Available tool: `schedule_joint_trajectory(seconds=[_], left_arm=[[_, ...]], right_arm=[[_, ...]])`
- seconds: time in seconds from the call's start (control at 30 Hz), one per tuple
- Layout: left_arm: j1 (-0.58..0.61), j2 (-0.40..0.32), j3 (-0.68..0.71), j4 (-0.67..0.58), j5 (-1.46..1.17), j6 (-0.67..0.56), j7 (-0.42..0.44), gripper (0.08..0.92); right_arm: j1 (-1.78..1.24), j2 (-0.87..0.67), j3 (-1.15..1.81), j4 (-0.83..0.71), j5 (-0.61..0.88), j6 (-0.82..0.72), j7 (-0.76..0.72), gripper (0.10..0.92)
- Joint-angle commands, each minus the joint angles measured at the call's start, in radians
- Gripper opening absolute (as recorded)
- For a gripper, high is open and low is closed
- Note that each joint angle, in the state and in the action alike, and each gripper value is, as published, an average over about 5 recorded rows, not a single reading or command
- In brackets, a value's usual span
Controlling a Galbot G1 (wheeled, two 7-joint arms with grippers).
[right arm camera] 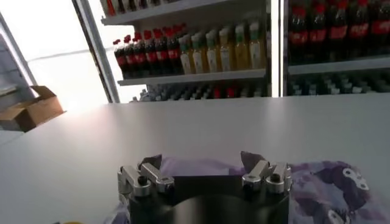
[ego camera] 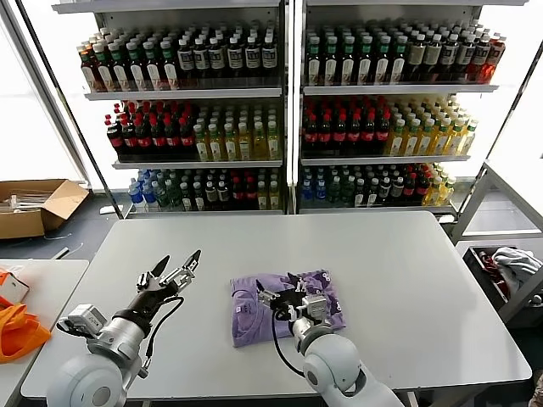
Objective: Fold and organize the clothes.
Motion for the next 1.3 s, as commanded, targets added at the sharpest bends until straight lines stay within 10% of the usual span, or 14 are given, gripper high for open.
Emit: schedule_joint_trajectory(seconds=[0.03,0.5,1.3], left_arm=[[0.001,0.021,-0.043,0.009,0.018,0.010,0.065,0.822],[0.048,0.075,-0.100,0.010,0.076,0.000,0.149,0.823],[0.122,0.101,-0.201,-0.015,0.155,-0.001,0.253,0.822]], right_arm=[[-0.145,-0.165,0.381,0.275,-0.039,0.127,-0.129,0.823],[-0.595,-0.137,0.911,0.298,0.065,0.317,-0.375,0.823],[-0.590,-0.098,0.910,0.258,0.015,0.388,-0.429,0.823]])
